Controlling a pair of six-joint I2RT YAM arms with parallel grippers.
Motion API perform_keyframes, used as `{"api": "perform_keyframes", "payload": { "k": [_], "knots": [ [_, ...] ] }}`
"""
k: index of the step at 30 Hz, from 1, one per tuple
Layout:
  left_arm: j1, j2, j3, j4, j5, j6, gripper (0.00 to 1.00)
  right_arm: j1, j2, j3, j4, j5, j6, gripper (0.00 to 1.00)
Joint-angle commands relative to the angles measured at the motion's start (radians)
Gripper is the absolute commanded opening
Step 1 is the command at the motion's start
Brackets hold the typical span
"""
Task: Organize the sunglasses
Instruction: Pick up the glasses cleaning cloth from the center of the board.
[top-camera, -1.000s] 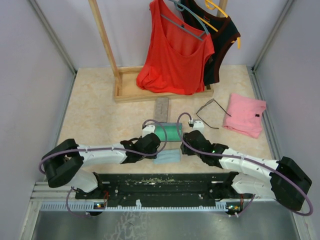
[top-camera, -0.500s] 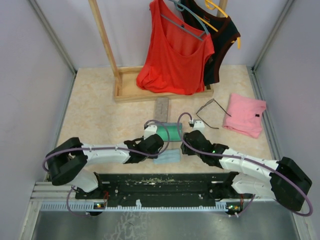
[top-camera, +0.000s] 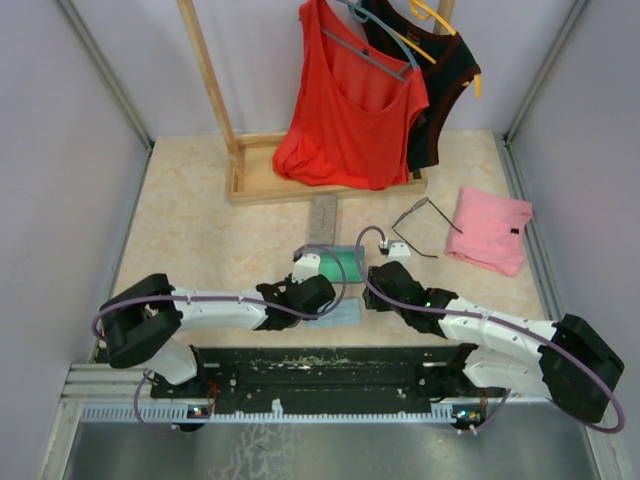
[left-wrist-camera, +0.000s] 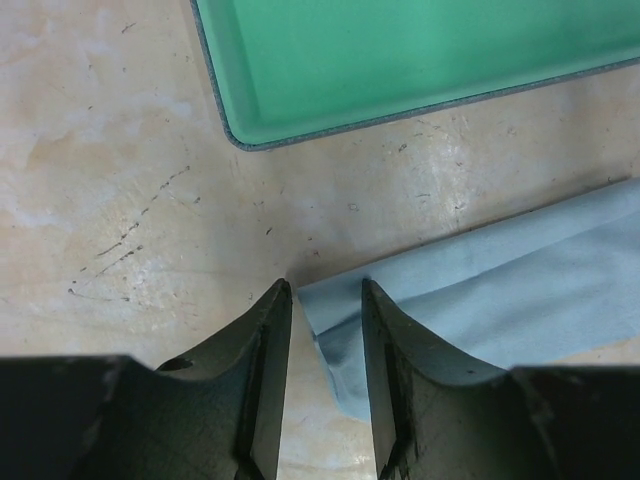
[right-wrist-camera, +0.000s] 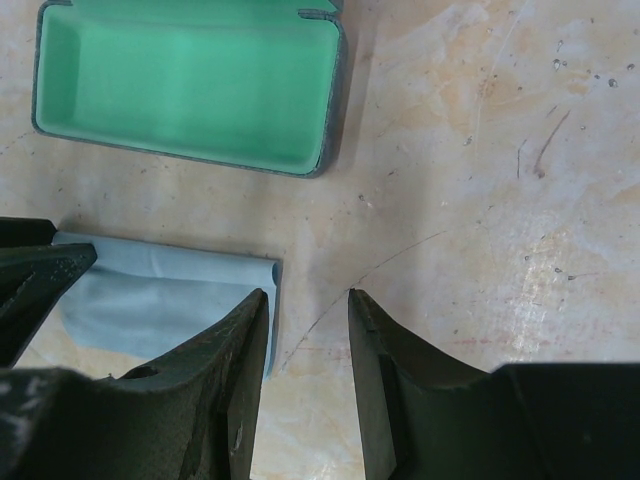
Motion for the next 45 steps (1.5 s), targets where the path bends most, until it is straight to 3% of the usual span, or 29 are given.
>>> {"api": "perform_keyframes", "payload": {
  "k": [1,21,31,45],
  "knots": [
    [-0.017,0.052,-0.018,-0.105,0.041,-0.027,0.39,-0.010,-0.023,0.000,0.046,0.001,0.010,0.38],
    [-0.085,0.125,-0.010,-0.113,0.041,-0.064,0.24,-0.010,-0.028,-0.003,0.033,0.004,0.012,0.38],
    [-0.085,0.103,-0.029,-0.081,0.029,-0.069,0.00,-0.010,-0.034,-0.007,0.040,-0.042,0.021,0.38],
    [-0.079,0.072,-0.107,-0.038,0.037,-0.102,0.00,-0.010,0.098,0.057,0.049,-0.130,0.040,0.43]
  ]
}}
